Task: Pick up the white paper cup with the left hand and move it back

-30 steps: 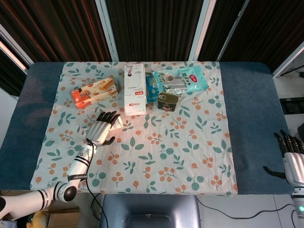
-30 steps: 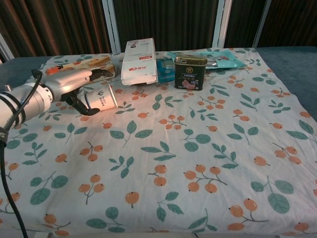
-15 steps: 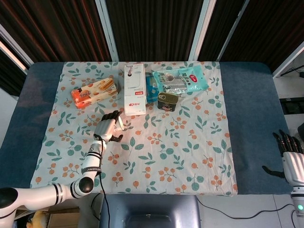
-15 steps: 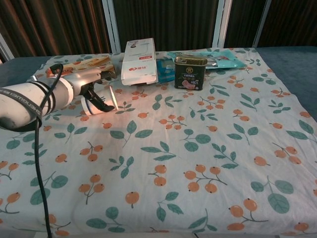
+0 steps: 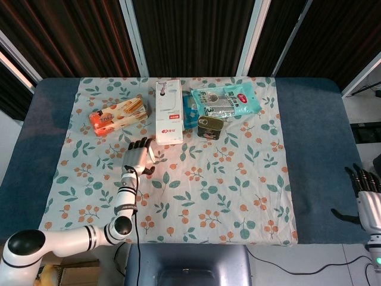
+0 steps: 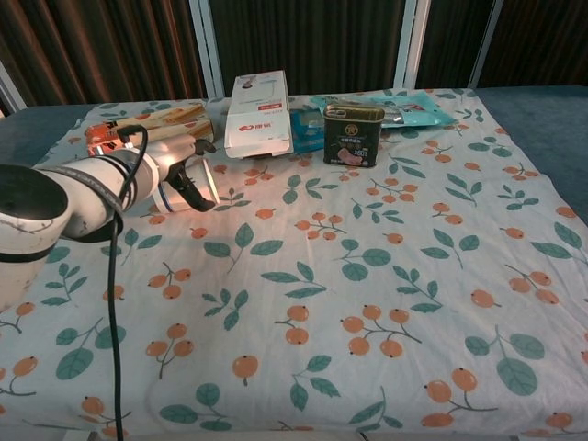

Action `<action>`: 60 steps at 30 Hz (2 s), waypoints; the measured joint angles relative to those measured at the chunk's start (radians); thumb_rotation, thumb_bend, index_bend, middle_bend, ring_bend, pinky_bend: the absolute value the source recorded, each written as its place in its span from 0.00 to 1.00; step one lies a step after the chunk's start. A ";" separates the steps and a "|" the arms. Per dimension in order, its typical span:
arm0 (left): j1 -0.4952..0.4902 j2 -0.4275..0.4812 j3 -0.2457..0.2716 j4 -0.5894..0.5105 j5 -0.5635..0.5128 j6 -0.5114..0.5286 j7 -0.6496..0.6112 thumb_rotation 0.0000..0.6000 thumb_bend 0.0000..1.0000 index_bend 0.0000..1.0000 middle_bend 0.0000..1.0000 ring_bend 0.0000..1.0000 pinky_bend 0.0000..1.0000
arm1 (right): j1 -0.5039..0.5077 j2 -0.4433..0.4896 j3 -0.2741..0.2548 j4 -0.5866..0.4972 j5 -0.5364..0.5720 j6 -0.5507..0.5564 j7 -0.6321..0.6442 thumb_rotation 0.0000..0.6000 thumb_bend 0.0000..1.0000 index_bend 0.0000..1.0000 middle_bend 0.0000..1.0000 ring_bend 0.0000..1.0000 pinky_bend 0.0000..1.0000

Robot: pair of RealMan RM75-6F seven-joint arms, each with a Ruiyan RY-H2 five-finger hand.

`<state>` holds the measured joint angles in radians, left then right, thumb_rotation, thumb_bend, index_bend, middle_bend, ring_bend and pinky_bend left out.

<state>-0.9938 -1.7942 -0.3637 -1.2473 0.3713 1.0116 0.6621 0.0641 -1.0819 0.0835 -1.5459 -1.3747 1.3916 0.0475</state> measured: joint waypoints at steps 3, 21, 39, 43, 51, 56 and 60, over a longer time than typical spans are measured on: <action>-0.005 -0.022 -0.002 0.032 -0.001 0.003 0.001 1.00 0.30 0.01 0.14 0.00 0.00 | 0.000 0.000 0.001 0.006 0.004 -0.005 0.007 1.00 0.11 0.00 0.00 0.00 0.00; 0.014 -0.045 -0.013 0.048 0.059 0.020 -0.030 1.00 0.36 0.19 0.32 0.03 0.00 | 0.010 -0.001 0.001 0.009 0.015 -0.032 0.006 1.00 0.11 0.00 0.00 0.00 0.00; 0.220 0.044 -0.104 -0.079 0.403 -0.164 -0.823 1.00 0.36 0.17 0.29 0.01 0.06 | 0.024 -0.002 -0.002 -0.016 0.019 -0.053 -0.031 1.00 0.11 0.00 0.00 0.00 0.00; 0.268 0.039 -0.110 -0.051 0.534 -0.202 -1.041 1.00 0.36 0.15 0.28 0.01 0.06 | 0.028 0.004 -0.008 -0.020 0.016 -0.065 -0.033 1.00 0.11 0.00 0.00 0.00 0.00; 0.329 -0.024 -0.063 0.108 0.818 -0.170 -1.338 1.00 0.36 0.12 0.22 0.00 0.08 | 0.034 0.005 -0.008 -0.031 0.024 -0.076 -0.047 1.00 0.11 0.00 0.00 0.00 0.00; 0.338 -0.072 -0.023 0.207 0.871 -0.124 -1.401 1.00 0.36 0.12 0.22 0.00 0.09 | 0.034 0.007 -0.009 -0.037 0.028 -0.077 -0.053 1.00 0.11 0.00 0.00 0.00 0.00; 0.336 -0.087 0.000 0.240 0.891 -0.115 -1.436 1.00 0.36 0.09 0.18 0.00 0.08 | 0.034 0.008 -0.010 -0.039 0.030 -0.077 -0.055 1.00 0.11 0.00 0.00 0.00 0.00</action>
<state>-0.6576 -1.8815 -0.3636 -1.0078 1.2621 0.8965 -0.7743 0.0984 -1.0736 0.0739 -1.5845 -1.3445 1.3142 -0.0076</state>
